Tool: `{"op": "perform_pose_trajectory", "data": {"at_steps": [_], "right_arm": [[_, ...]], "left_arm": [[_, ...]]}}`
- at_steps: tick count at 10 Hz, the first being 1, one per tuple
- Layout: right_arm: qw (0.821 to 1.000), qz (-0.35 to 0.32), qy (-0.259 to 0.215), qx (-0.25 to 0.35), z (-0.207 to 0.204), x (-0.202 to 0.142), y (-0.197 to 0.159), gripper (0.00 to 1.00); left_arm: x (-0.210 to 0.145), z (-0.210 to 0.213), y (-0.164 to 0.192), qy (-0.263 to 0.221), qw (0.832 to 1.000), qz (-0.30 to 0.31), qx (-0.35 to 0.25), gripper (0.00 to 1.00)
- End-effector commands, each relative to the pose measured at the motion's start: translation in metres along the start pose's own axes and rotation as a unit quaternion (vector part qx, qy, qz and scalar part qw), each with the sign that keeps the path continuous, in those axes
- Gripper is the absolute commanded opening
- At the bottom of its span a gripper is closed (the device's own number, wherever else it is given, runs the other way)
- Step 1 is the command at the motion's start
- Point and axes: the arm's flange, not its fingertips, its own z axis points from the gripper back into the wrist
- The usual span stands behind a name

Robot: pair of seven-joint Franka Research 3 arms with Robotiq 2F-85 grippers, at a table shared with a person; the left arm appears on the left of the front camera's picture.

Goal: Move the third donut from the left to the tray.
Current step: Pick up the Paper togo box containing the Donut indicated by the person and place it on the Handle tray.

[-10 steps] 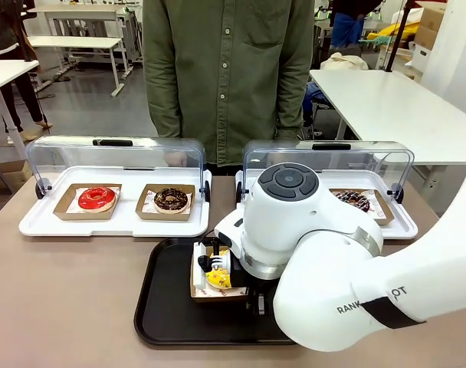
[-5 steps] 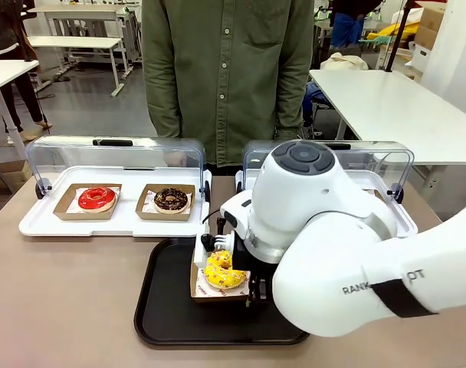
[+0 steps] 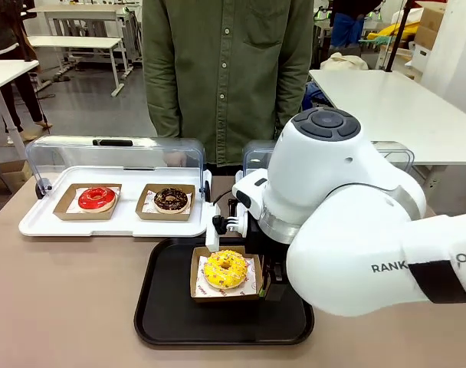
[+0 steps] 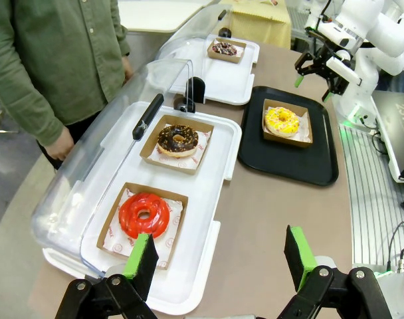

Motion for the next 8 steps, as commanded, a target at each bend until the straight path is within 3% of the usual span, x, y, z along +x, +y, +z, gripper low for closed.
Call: {"op": "perform_pose_trajectory", "data": {"at_steps": [1,8], "right_arm": [[1.000,-0.002,0.001,-0.006,-0.0057,0.0035,0.0016,1.00],[1.000,-0.002,0.001,-0.006,-0.0057,0.0035,0.0016,1.00]], "left_arm": [[0.0020,0.0003,-0.0007,-0.001,1.000,-0.003,0.000,1.00],[0.0020,0.0003,-0.0007,-0.001,1.000,-0.003,0.000,1.00]]}}
